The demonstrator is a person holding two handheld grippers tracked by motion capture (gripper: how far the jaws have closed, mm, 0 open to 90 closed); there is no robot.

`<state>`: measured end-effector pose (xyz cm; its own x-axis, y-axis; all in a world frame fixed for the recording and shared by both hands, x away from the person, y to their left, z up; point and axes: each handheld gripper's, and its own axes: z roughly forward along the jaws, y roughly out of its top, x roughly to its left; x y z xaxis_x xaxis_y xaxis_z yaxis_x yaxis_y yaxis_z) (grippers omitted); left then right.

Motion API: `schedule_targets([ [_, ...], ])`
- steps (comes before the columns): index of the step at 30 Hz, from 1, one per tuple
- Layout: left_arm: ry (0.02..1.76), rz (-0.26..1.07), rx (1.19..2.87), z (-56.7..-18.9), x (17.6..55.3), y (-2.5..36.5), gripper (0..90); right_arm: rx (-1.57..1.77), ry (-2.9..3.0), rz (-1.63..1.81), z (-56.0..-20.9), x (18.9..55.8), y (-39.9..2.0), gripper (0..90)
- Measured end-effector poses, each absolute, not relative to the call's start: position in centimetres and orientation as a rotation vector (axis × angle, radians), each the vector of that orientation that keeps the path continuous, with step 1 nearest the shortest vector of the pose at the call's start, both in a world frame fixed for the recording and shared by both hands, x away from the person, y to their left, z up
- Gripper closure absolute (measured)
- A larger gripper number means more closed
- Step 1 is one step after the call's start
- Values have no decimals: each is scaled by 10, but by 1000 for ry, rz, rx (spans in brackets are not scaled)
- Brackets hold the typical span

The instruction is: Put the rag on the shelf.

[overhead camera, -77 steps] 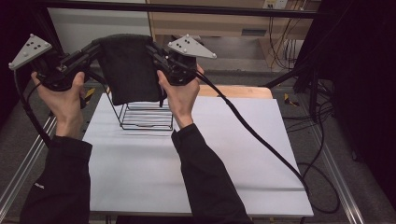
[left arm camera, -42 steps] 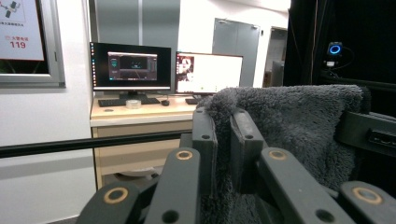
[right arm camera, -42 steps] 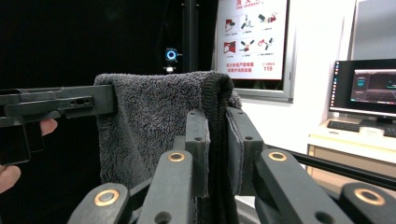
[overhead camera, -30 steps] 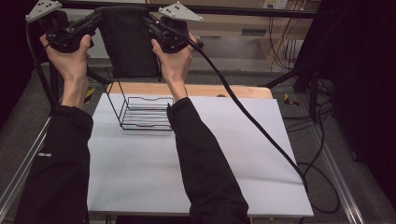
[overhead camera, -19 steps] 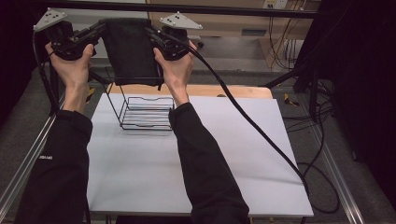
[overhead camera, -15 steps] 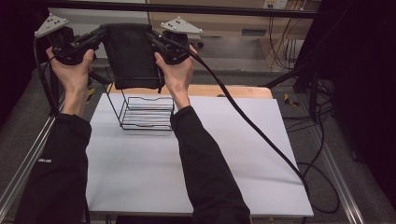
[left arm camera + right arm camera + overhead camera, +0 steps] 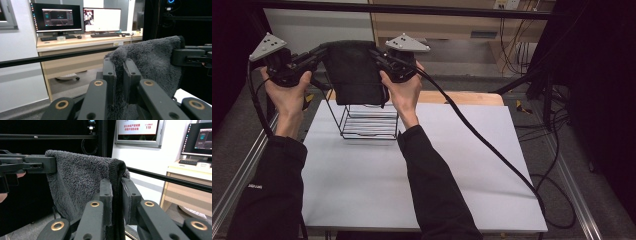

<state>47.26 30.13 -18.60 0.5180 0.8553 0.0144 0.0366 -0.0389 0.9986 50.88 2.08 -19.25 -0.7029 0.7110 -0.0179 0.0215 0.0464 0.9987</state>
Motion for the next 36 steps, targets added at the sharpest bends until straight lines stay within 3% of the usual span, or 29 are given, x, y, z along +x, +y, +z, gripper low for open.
schedule_targets([
  [36, 753, 835, 1498, -214, 436, 312, 818, 608, 1886, 1673, -209, 477, 22, 802],
])
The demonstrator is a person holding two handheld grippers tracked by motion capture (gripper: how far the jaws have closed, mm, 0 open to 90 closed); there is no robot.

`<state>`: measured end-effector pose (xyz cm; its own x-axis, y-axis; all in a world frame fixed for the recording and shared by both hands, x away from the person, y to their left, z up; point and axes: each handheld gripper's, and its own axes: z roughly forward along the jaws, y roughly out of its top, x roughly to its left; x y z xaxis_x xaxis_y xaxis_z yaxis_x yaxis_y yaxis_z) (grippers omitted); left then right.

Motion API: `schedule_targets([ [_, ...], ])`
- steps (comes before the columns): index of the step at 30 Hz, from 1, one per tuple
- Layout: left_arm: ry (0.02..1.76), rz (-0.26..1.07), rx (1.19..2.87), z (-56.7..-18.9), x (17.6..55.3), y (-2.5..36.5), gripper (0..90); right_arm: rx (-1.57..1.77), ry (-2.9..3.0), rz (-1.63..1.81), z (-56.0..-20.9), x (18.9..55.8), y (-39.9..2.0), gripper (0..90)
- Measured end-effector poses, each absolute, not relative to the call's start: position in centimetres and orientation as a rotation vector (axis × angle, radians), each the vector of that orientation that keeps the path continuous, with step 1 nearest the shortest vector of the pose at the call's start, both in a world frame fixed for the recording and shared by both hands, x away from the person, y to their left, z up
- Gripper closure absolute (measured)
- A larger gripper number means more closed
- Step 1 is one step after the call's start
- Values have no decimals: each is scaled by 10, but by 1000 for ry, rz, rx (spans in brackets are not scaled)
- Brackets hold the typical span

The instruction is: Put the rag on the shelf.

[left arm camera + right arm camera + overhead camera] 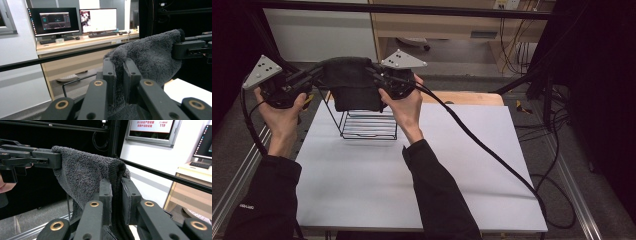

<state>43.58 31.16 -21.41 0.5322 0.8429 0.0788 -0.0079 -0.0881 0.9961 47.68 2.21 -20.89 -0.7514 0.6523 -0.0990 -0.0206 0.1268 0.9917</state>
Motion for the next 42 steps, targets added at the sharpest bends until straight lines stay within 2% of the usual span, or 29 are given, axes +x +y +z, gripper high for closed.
schedule_targets([
  [20, 791, 823, 1463, -191, 453, 305, 819, 653, 1828, 1683, -190, 493, 20, 811],
  [31, 743, 846, 1476, -226, 422, 311, 819, 535, 1877, 1615, -209, 458, 24, 810],
  [42, 782, 821, 1519, -237, 423, 310, 809, 590, 1925, 1605, -220, 460, 23, 804],
])
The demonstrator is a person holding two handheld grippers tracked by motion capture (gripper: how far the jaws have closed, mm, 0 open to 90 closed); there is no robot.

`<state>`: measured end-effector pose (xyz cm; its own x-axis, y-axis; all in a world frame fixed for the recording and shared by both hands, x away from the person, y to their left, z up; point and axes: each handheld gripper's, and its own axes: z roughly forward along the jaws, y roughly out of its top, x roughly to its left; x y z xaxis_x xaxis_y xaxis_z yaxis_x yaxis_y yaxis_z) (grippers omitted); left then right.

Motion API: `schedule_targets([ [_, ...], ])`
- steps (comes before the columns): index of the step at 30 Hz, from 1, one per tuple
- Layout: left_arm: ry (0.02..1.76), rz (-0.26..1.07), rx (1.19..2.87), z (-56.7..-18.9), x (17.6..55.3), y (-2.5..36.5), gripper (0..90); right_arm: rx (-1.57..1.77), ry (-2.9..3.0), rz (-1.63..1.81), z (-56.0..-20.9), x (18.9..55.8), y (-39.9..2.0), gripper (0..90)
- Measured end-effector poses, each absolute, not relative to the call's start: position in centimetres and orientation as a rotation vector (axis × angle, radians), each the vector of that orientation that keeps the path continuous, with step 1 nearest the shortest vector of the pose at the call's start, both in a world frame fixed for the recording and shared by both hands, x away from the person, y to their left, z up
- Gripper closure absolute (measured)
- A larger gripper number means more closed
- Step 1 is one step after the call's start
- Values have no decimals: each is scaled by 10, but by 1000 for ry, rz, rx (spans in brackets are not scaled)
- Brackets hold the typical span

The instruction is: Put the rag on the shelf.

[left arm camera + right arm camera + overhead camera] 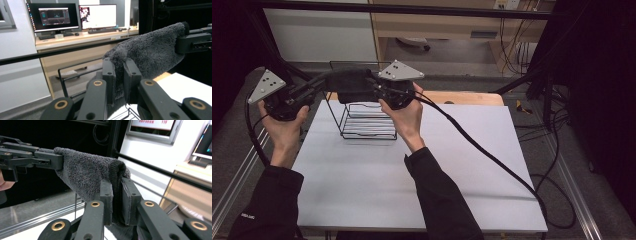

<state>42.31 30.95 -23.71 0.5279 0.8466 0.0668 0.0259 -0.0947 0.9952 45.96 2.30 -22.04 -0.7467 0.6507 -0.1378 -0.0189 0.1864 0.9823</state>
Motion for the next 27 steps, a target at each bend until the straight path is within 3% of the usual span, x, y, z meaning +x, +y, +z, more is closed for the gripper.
schedule_targets([
  [12, 858, 754, 1645, -249, 416, 315, 739, 653, 2036, 1564, -229, 453, 18, 703],
  [22, 916, 704, 1737, -266, 416, 312, 629, 731, 2095, 1484, -248, 445, 12, 482],
  [27, 960, 686, 1780, -280, 419, 309, 596, 765, 2113, 1467, -261, 446, 11, 423],
])
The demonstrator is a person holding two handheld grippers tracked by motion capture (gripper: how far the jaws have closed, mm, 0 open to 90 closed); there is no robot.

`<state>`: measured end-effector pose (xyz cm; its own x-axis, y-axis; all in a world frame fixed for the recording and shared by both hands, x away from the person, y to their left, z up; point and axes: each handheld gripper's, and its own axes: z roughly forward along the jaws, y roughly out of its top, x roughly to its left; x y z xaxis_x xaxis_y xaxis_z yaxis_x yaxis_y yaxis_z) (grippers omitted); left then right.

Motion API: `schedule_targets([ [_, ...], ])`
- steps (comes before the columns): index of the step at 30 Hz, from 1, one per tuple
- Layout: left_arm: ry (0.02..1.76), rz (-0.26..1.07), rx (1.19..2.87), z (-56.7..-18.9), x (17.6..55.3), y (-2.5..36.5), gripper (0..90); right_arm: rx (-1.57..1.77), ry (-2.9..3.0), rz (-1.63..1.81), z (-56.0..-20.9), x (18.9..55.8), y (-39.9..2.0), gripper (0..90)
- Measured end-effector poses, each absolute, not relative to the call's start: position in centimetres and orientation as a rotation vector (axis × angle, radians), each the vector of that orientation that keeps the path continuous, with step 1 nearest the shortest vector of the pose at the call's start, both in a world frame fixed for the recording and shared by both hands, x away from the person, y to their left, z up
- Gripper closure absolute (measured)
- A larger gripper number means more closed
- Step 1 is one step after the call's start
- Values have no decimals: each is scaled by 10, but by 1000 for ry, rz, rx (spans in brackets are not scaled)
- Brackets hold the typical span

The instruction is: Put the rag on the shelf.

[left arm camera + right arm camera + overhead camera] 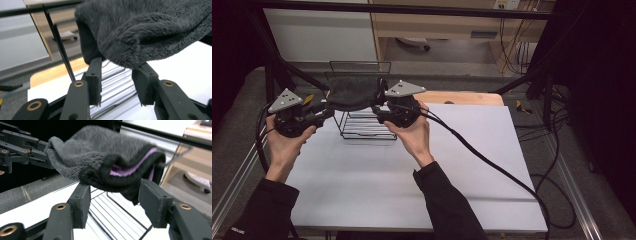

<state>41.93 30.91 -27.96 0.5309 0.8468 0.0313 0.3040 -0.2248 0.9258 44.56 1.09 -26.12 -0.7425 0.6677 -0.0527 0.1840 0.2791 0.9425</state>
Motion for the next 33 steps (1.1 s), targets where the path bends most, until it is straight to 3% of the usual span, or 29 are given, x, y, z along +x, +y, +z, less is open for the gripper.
schedule_targets([
  [11, 1048, 658, 1805, -304, 436, 305, 519, 869, 2141, 1483, -301, 463, 10, 328],
  [16, 1086, 642, 1824, -316, 443, 305, 430, 911, 2158, 1474, -319, 475, 7, 253],
  [33, 1052, 615, 1881, -323, 426, 298, 126, 883, 2199, 1495, -308, 449, -37, 62],
])
